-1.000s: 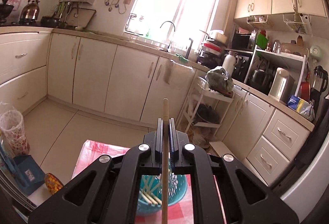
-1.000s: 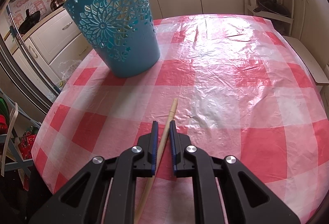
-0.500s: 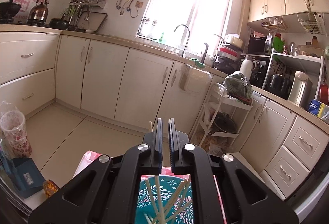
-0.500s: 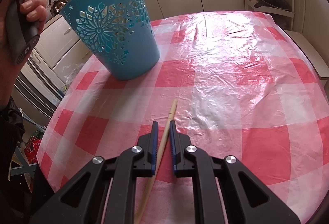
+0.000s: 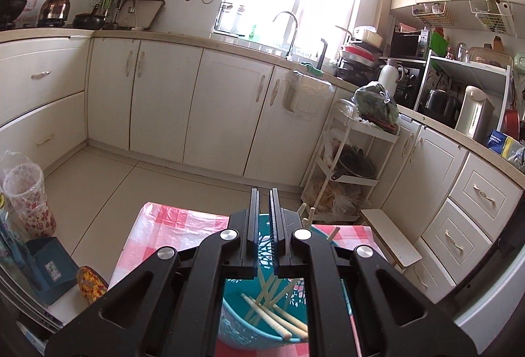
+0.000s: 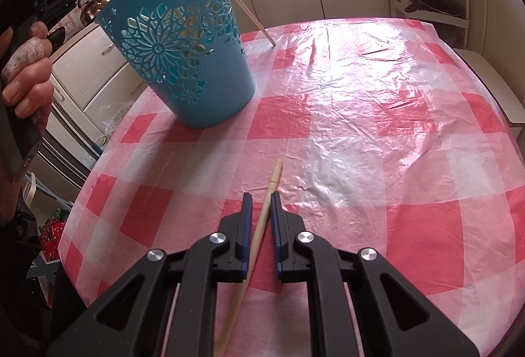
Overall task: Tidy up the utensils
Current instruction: 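Lift the stick over the teal bin and open the left gripper, then close the right gripper on the last loose wooden stick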
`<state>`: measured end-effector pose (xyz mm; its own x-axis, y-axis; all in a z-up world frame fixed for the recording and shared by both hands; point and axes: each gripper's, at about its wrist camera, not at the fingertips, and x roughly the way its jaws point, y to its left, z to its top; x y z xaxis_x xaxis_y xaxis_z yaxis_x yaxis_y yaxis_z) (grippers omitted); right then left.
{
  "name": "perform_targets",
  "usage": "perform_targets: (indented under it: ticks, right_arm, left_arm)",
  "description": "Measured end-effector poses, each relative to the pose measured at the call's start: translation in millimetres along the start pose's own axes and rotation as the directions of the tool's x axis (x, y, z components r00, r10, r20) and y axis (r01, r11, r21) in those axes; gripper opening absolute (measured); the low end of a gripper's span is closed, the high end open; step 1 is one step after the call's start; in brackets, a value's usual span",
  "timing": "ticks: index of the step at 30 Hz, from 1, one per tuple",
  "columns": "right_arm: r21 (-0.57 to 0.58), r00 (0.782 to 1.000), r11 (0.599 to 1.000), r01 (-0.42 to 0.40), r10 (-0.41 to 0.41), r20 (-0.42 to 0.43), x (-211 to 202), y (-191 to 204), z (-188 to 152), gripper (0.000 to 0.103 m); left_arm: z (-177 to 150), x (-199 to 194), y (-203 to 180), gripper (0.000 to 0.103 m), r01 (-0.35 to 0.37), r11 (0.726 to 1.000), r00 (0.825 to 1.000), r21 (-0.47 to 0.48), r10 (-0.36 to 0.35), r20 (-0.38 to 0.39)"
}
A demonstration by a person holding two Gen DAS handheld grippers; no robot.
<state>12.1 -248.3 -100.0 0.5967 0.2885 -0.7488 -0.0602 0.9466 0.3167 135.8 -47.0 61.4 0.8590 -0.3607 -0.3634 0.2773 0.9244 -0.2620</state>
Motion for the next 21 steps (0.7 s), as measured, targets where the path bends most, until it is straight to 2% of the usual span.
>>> perform_targets:
  ticks: [4,7,9,12,15,17,21]
  right_arm:
    - [-0.017,1.0,1.0,0.008,-0.008,-0.001,1,5,0,0.014]
    - [-0.048,1.0,0.998,0.031,-0.031,-0.001,2,11,-1,0.014]
    - [-0.068,0.999,0.997,0.046,-0.046,0.0,3,15,-1,0.014]
    - [-0.069,0.999,0.996,0.048,-0.048,0.0,3,15,-2,0.014]
    - [-0.053,0.999,0.998,0.036,-0.036,-0.002,3,13,-1,0.013]
    - [-0.034,1.0,0.999,0.027,-0.027,-0.004,3,9,0,0.01]
    - [0.035,1.0,0.999,-0.026,0.026,-0.012,2,-4,1,0.006]
  left_arm:
    - [-6,-10,9,0.008,-0.001,1.0,1.0,-0.013,0.001,-0.019]
    - [-11,-18,21,0.019,-0.011,0.999,1.0,-0.037,0.01,-0.028]
    - [-10,-18,31,0.034,-0.014,0.998,0.999,-0.057,0.012,-0.041]
    - [-1,-9,59,0.045,0.022,0.988,0.995,-0.152,-0.036,-0.09]
    - [8,3,87,0.05,0.031,0.971,0.99,-0.236,-0.063,-0.129]
    - [12,6,97,0.052,0.018,0.971,0.989,-0.237,-0.052,-0.137]
    - [3,8,106,0.065,-0.014,0.971,0.989,-0.24,-0.022,-0.148]
